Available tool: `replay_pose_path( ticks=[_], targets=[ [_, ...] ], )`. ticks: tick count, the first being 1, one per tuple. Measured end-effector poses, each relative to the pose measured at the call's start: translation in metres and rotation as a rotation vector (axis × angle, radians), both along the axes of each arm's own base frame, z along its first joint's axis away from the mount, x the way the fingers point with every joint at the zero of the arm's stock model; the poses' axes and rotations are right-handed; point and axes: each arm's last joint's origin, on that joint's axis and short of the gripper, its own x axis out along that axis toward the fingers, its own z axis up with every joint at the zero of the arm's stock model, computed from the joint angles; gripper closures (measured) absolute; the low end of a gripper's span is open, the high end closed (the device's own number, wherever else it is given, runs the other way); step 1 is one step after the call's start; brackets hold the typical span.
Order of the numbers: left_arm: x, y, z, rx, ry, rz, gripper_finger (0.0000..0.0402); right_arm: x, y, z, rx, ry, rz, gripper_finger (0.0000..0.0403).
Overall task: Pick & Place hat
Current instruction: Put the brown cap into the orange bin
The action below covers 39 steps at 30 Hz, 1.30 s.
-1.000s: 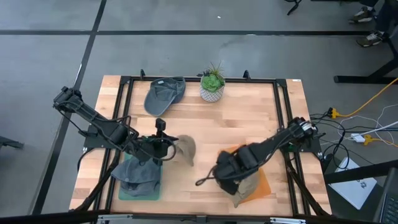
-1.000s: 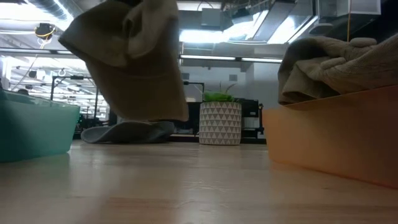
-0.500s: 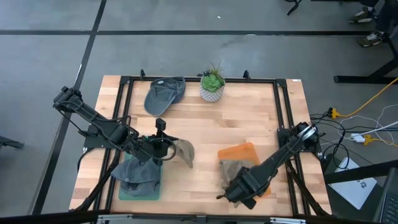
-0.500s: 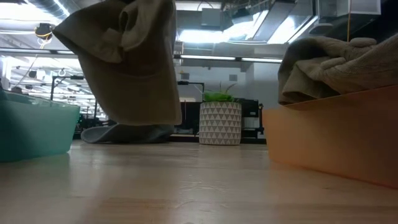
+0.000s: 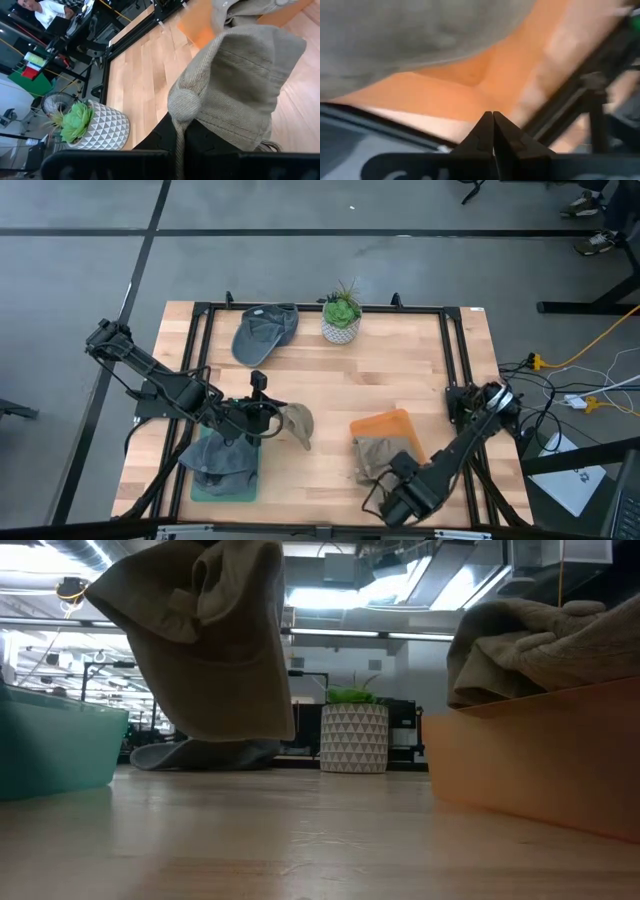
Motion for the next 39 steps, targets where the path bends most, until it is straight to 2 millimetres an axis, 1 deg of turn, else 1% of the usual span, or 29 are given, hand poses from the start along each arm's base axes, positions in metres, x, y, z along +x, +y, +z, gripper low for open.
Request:
replay_pose_path(
  ticks=[3, 6, 8, 10, 13, 17, 23, 27, 30, 35, 39],
  targets=[
    [0.0, 0.0, 0.0, 0.0, 0.0, 0.0, 0.0397, 0.003, 0.01, -0.002, 0.057, -0.077, -0.026, 0.0401],
    [0.0, 0.0, 0.0, -0.002, 0.0, -0.001, 0.0398, 0.013, 0.021, -0.003, 0.111, -0.239, -0.013, 0.0401],
    [0.0, 0.0, 0.0, -0.002, 0.001, -0.002, 0.0397, 0.018, 0.023, -0.002, 0.1, -0.334, -0.007, 0.0401],
    [0.0, 0.0, 0.0, -0.002, 0.001, -0.002, 0.0397, 0.021, 0.023, -0.003, 0.061, -0.387, -0.004, 0.0401],
    [0.0, 0.0, 0.0, -0.004, 0.0, -0.001, 0.0398, 0.025, 0.021, -0.007, 0.026, -0.406, 0.005, 0.0401],
    [0.0, 0.0, 0.0, -0.004, 0.0, -0.001, 0.0397, 0.032, 0.022, -0.014, 0.038, -0.408, 0.034, 0.0401],
    [0.0, 0.0, 0.0, -0.004, 0.0, -0.002, 0.0396, 0.051, 0.02, -0.033, 0.046, -0.416, 0.087, 0.0401],
    [0.0, 0.0, 0.0, -0.003, 0.001, -0.002, 0.0398, 0.066, 0.014, -0.045, 0.055, -0.423, 0.155, 0.0401],
    [0.0, 0.0, 0.0, -0.002, 0.0, -0.003, 0.0396, 0.079, 0.007, -0.049, 0.057, -0.453, 0.216, 0.0401],
    [0.0, 0.0, 0.0, -0.004, -0.002, -0.002, 0.0397, 0.098, -0.011, -0.048, -0.054, -0.554, 0.36, 0.0401],
    [0.0, 0.0, 0.0, -0.003, -0.002, -0.002, 0.0397, 0.111, -0.028, -0.047, -0.138, -0.58, 0.438, 0.0401]
  ],
)
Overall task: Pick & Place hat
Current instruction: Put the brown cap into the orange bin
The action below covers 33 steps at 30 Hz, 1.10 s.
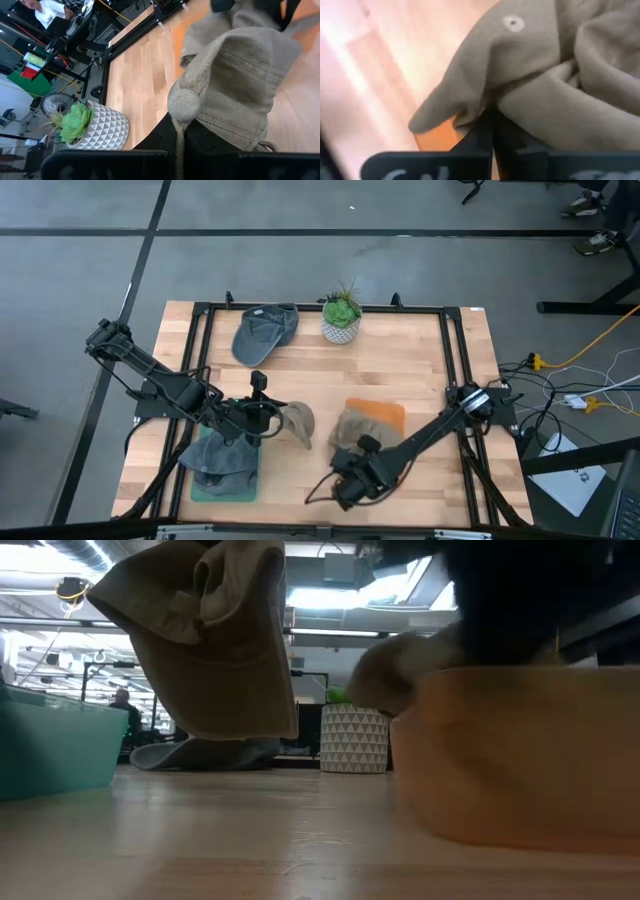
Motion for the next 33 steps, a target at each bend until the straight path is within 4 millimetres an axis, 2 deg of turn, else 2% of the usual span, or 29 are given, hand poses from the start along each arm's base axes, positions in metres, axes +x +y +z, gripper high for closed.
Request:
replay_pose_path(
  ticks=[4, 9, 16, 20, 27, 33],
  targets=[
    [0.0, 0.0, 0.0, 0.012, 0.003, -0.005, 0.0397, 0.011, -0.02, 0.0, -0.061, -0.003, 0.015, 0.0401],
    [0.0, 0.0, 0.0, 0.028, 0.01, -0.005, 0.0398, 0.017, -0.037, 0.004, -0.025, 0.039, 0.026, 0.0401],
    [-0.002, 0.003, -0.001, 0.118, 0.026, 0.029, 0.0398, 0.007, -0.046, 0.047, -0.032, -0.071, 0.046, 0.0401],
    [-0.003, 0.001, -0.001, 0.196, 0.05, -0.017, 0.0398, -0.001, -0.046, 0.065, -0.056, -0.138, 0.035, 0.04],
    [0.001, -0.001, 0.005, 0.313, 0.039, -0.093, 0.0398, -0.011, -0.048, 0.079, -0.058, -0.233, -0.161, 0.04],
    [0.006, -0.005, 0.012, 0.429, 0.026, -0.268, 0.0398, -0.008, -0.052, 0.081, -0.113, -0.328, -0.285, 0.04]
  ],
)
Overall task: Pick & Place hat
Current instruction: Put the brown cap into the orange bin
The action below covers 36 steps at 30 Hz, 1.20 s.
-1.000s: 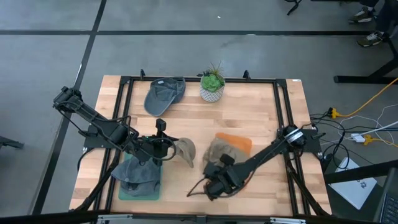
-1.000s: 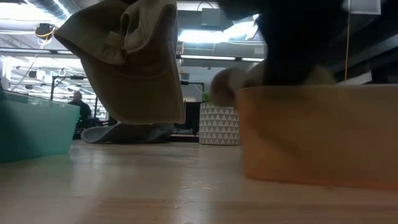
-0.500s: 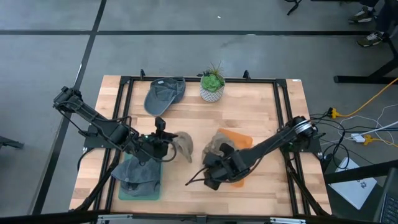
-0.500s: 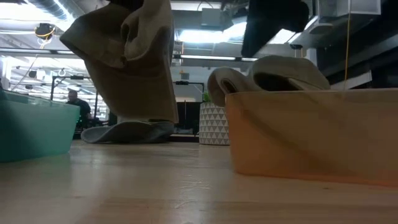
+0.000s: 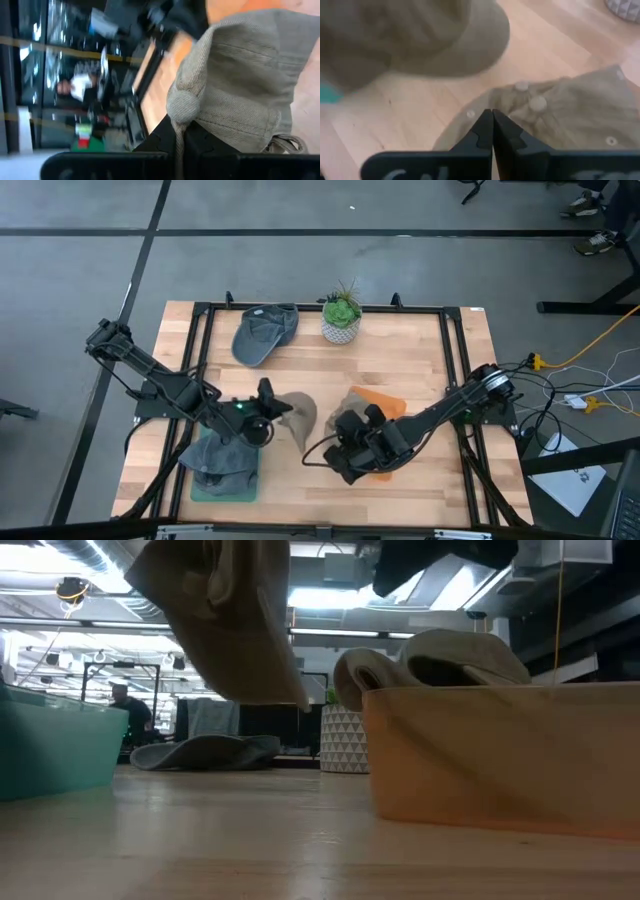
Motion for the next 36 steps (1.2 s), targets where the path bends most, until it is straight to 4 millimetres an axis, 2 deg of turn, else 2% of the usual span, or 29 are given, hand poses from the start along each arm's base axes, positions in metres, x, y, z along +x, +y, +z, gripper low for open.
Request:
replay_pose_path(
  ticks=[6, 11, 18, 25, 30, 36],
  targets=[
    [-0.004, 0.0, -0.003, 0.005, 0.063, -0.087, 0.0398, 0.013, -0.007, 0.012, -0.052, -0.094, 0.016, 0.0384],
    [-0.016, -0.004, -0.006, -0.042, 0.135, -0.113, 0.0398, 0.031, -0.01, 0.021, -0.13, -0.163, 0.18, 0.0351],
    [-0.034, -0.015, -0.001, -0.115, 0.147, -0.205, 0.0398, 0.055, -0.013, 0.037, -0.095, -0.316, 0.431, 0.0262],
    [-0.043, -0.023, 0.003, -0.127, 0.132, -0.258, 0.0397, 0.066, -0.018, 0.048, -0.039, -0.436, 0.651, 0.0173],
    [-0.041, -0.025, 0.007, -0.128, 0.086, -0.274, 0.0397, 0.073, -0.025, 0.047, -0.048, -0.452, 0.711, 0.0142],
    [-0.038, -0.026, 0.013, -0.131, 0.03, -0.289, 0.0397, 0.09, -0.029, 0.035, -0.06, -0.505, 0.822, 0.0137]
  ],
)
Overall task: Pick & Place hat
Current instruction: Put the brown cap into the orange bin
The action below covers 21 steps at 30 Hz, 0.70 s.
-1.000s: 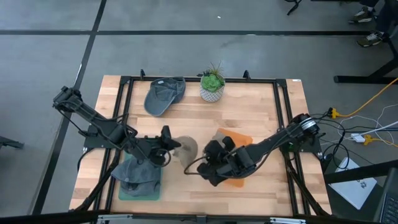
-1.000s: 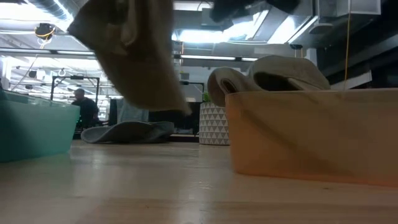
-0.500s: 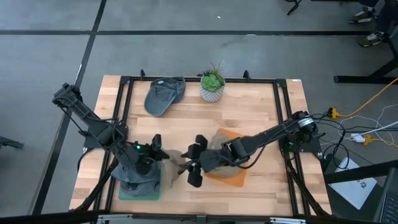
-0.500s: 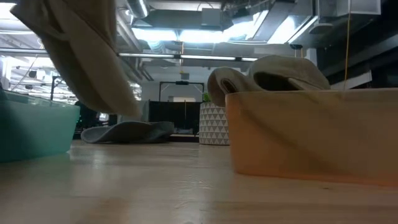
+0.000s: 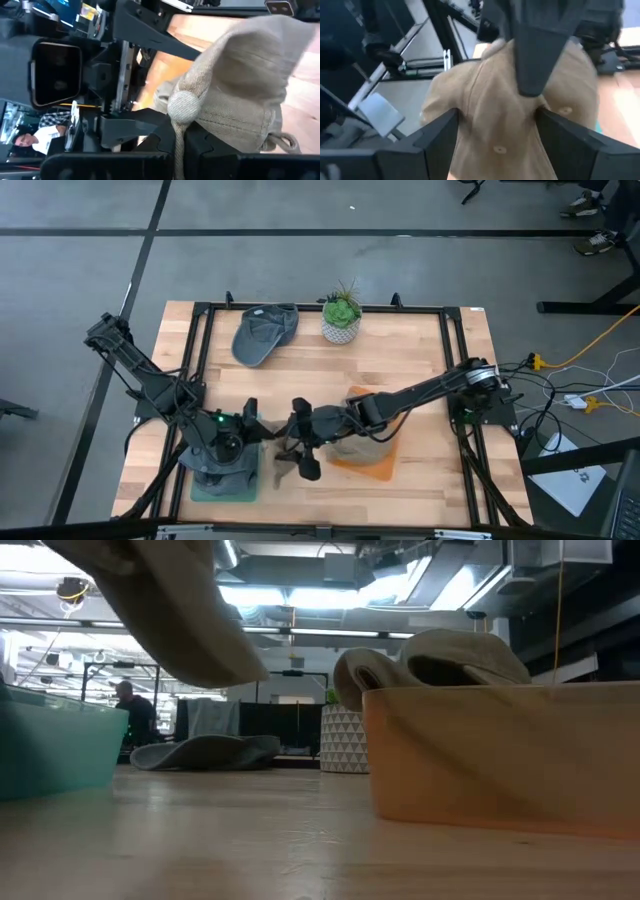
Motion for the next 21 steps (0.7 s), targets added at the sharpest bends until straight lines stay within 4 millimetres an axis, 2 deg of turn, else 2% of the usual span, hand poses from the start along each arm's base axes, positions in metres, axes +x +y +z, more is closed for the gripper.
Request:
replay_pose_path(
  ticks=[4, 7, 10, 16, 17, 21],
  targets=[
    [0.0, 0.0005, -0.0001, -0.001, -0.003, 0.021, 0.0398, 0.002, -0.001, -0.0025, -0.028, -0.006, 0.045, 0.0139],
    [0.0, 0.0004, -0.0001, -0.002, -0.007, 0.033, 0.0397, 0.0025, -0.0012, -0.004, -0.054, -0.006, 0.055, 0.0161],
    [0.0, 0.0, 0.0004, -0.007, -0.012, 0.034, 0.0396, 0.0022, -0.0011, -0.0048, -0.066, -0.001, 0.059, 0.0211],
    [0.0006, 0.0001, 0.0011, -0.027, -0.016, 0.038, 0.0395, 0.0025, -0.0016, -0.0045, -0.069, -0.005, 0.052, 0.0367],
    [0.0006, 0.0001, 0.0009, -0.038, -0.015, 0.043, 0.0393, 0.0025, -0.0016, -0.0045, -0.072, -0.006, 0.054, 0.0383],
    [0.0005, 0.0001, 0.0011, -0.08, -0.014, 0.07, 0.0387, 0.0024, -0.0023, -0.0051, -0.074, 0.002, 0.0, 0.0383]
  ],
)
